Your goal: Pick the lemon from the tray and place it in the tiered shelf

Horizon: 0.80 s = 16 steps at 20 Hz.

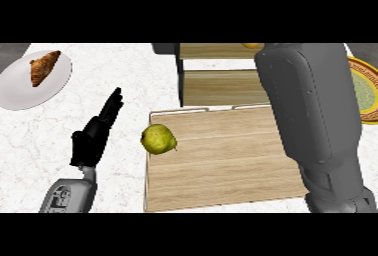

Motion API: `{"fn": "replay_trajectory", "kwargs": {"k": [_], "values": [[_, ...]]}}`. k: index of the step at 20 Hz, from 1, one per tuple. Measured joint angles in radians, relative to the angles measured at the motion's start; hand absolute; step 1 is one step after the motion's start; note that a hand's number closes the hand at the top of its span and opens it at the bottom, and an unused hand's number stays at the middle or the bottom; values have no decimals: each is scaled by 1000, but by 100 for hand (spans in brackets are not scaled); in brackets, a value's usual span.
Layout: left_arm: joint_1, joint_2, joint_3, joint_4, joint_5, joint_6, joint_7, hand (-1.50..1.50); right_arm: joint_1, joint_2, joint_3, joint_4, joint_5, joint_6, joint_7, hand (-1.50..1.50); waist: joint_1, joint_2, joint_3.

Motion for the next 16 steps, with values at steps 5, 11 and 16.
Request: {"fn": "replay_trajectory", "kwargs": {"k": [5,11,16], "values": [[5,-5,-4,7,-3,1,-12,0,-39,-19,-65,-105,-19,-33,15,-150,-4,-1,0],[11,-3,5,2,-6,10,0,0,-21,-81,-152,-297,-15,36,92,-150,-18,-7,0],[42,11,20,-15,3,5,-8,0,46,-117,-226,-478,-56,216,163,-150,-37,-15,0]]}}
